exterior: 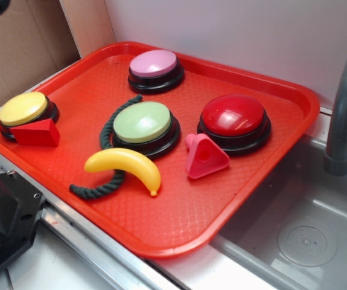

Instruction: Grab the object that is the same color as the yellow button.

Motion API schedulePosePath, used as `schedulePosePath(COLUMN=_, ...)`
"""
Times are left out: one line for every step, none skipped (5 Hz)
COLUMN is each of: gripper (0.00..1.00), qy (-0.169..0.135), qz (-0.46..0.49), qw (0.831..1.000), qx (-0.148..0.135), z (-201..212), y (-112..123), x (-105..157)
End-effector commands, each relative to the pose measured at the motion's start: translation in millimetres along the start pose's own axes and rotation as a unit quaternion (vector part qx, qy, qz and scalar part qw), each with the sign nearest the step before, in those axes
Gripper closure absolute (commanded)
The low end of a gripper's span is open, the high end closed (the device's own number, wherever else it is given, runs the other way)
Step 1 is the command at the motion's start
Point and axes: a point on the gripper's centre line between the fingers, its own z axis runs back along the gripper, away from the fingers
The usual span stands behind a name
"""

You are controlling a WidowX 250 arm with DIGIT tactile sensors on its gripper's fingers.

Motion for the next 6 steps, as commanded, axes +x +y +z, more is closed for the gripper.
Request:
schedulePosePath(gripper=0.00, qy=-0.073, qz=-0.245, qw=0.967, qx=-0.001, z=-22, y=-21, x=31)
schedulePosePath(gripper=0.00, qy=-0.071, qz=-0.362, qw=0.929, qx=-0.027, z=-51, y=-38, x=46)
schedulePosePath(gripper=0.00, qy=-0.082, qz=-0.460, qw=0.882, qx=-0.054, z=-79, y=-52, x=54)
schedulePosePath(gripper=0.00, qy=-0.084, qz=-0.504, qw=0.856, qx=-0.076, z=-98, y=-60, x=57)
schedulePosePath(gripper=0.00, qy=-0.091, qz=-0.561, qw=0.816, qx=-0.105, z=-132, y=-73, x=58)
schedulePosePath(gripper=0.00, qy=-0.088, qz=-0.576, qw=0.804, qx=-0.117, z=-155, y=-72, x=57)
